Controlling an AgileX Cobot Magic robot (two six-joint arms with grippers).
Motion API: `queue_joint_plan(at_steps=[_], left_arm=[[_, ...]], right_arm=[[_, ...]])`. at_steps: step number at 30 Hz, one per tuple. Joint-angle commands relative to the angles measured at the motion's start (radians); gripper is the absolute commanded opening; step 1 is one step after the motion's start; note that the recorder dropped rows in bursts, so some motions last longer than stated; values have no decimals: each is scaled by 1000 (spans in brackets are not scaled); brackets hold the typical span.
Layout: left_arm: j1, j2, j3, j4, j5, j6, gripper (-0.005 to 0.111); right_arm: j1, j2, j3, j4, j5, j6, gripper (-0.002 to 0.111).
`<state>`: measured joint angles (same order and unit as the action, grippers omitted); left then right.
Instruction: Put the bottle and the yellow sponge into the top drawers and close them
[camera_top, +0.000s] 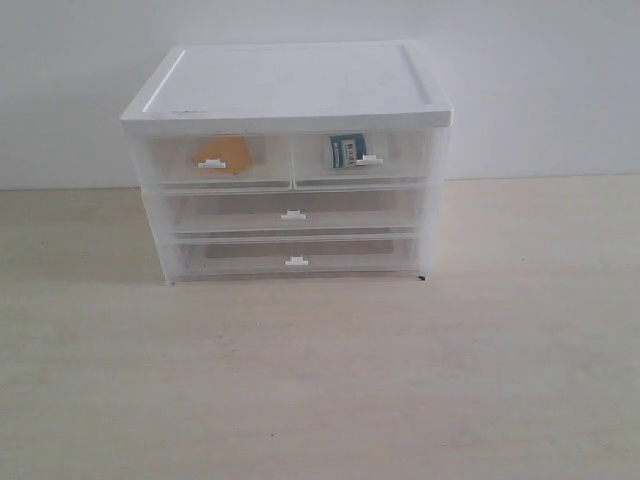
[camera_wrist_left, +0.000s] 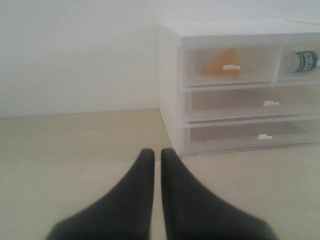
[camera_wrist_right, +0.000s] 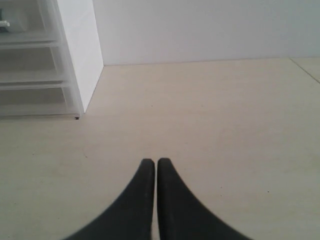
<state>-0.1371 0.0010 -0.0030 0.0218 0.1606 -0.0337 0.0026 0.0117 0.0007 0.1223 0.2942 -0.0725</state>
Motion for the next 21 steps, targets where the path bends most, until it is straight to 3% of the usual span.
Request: queue_joint_plan(at_steps=[1, 21], left_arm=[[4, -1, 3, -8, 12, -16, 4], [4, -1, 3, 1, 49, -39, 4]], right_arm=[[-3, -1, -1, 1, 10, -8, 0], [-3, -1, -1, 1, 10, -3, 0]])
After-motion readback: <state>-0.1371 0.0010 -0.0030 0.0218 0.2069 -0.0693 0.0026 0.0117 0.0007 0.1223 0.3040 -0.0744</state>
